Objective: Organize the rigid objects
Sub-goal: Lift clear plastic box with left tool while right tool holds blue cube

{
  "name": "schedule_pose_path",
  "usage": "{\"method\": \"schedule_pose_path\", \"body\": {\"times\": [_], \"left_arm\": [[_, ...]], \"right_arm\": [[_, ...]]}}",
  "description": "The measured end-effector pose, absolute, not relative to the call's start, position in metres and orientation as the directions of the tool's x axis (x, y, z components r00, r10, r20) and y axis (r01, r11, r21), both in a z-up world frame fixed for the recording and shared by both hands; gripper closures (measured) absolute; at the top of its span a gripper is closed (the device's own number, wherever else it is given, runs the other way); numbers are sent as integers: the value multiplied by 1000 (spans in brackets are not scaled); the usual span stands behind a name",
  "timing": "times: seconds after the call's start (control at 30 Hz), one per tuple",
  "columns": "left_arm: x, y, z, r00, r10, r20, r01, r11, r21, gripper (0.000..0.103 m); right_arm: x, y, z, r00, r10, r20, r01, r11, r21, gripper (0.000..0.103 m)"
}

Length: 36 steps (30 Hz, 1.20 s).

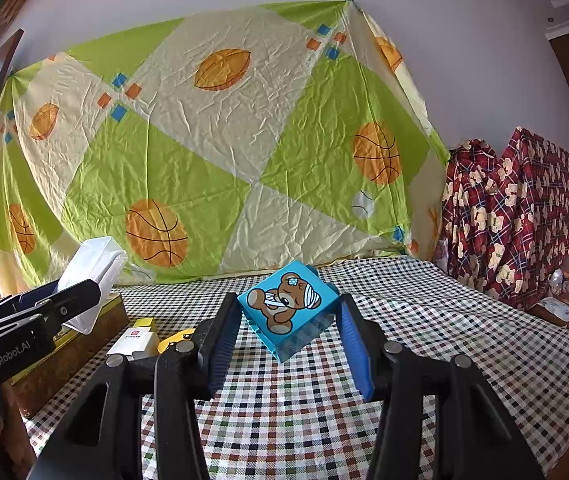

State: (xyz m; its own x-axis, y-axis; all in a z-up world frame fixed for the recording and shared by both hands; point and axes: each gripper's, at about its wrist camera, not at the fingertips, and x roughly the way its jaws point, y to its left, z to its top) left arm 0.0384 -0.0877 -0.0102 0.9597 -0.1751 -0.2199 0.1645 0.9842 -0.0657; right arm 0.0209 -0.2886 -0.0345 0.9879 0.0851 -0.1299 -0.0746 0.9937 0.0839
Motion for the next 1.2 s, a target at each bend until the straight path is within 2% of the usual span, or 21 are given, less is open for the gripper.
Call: {"method": "schedule_pose_path", "body": {"times": [0.8, 1.2], "left_arm": [[21, -74, -7, 977, -148, -156, 137, 988, -76, 51], [13, -55, -8, 982, -123, -146, 112, 990, -85, 51]], "right_arm": [[8, -279, -33, 996, 52, -66, -48, 997, 56, 51], [2, -254, -34, 993, 97, -65, -94, 995, 42, 51]]}}
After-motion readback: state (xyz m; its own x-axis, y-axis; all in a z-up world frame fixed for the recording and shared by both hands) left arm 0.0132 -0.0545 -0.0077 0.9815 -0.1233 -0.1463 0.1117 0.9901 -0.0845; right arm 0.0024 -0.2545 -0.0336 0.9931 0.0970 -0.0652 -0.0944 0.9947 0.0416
